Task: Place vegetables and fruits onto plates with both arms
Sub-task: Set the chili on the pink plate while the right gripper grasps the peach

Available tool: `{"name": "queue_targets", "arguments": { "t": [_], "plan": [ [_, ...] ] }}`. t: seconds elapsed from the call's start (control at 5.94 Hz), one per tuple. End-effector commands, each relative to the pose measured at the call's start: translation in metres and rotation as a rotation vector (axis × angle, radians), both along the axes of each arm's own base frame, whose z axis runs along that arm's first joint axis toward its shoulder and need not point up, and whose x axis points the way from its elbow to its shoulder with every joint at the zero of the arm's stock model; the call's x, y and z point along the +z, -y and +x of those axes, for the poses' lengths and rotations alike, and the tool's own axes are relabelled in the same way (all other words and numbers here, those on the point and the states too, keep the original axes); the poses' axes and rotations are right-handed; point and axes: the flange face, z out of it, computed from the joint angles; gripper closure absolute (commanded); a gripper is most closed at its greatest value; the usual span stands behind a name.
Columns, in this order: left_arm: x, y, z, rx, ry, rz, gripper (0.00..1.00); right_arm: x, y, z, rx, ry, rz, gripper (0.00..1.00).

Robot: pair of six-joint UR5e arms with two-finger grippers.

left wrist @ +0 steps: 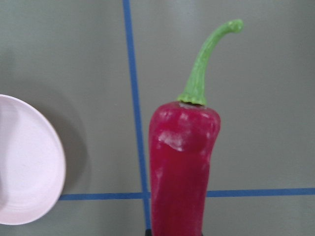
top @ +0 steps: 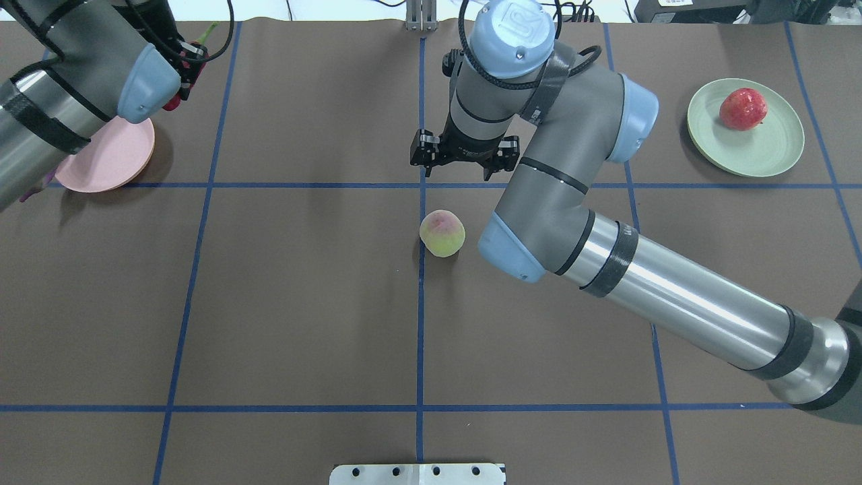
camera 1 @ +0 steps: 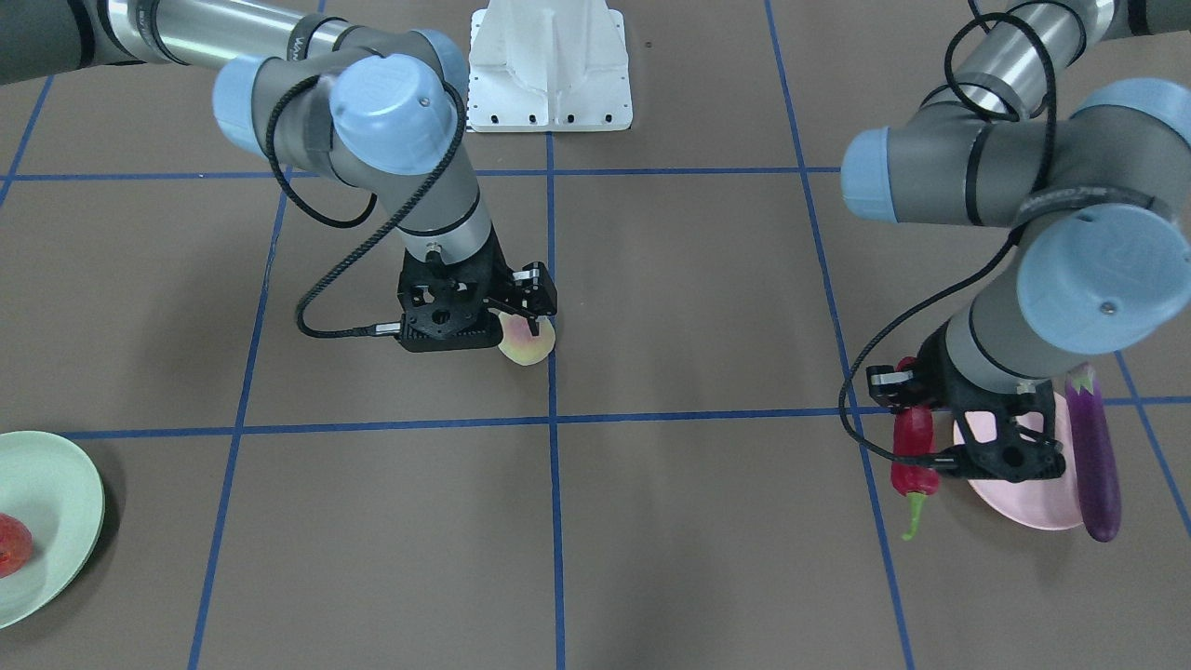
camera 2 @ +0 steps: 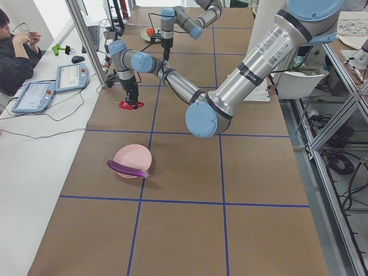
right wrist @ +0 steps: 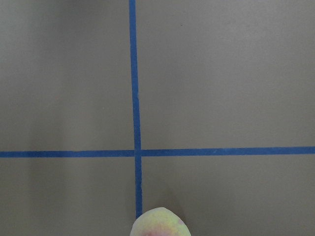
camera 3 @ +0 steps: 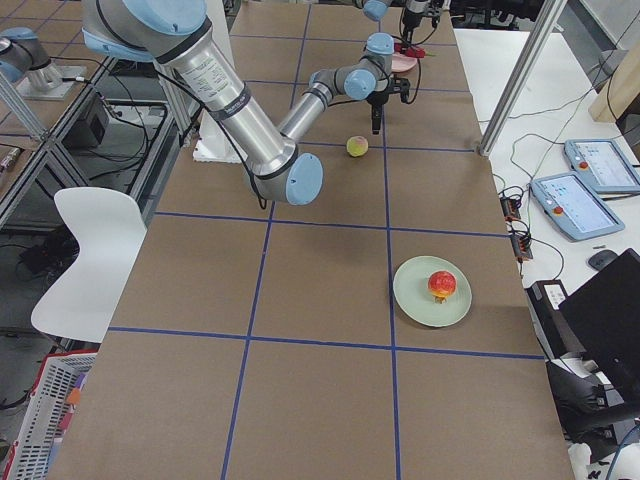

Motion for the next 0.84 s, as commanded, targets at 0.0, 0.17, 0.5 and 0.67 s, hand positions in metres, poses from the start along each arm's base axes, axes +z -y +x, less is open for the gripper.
{"name": "queue_targets", "arguments": {
  "t": [0.0, 0.17, 0.5, 0.67],
  "plan": [
    [0.034, 0.007, -0.026, 0.019, 0.065, 0.026, 1.0, 0.014, -0.014, -0.03, -0.026, -0.038, 0.005, 0.01],
    [0.05, 0.012, -0.029, 0.011, 0.131, 0.028, 1.0, 0.019, -0.02, -0.043, -0.031, -0.058, 0.017, 0.01],
    [0.089, 0.018, -0.032, 0.073, 0.233, 0.048, 1.0, 0.025, -0.023, -0.053, -0.049, -0.073, 0.019, 0.01],
    [0.105, 0.019, -0.028, 0.082, 0.257, 0.034, 1.0, 0.027, -0.025, -0.055, -0.056, -0.076, 0.021, 0.01]
  ]
}}
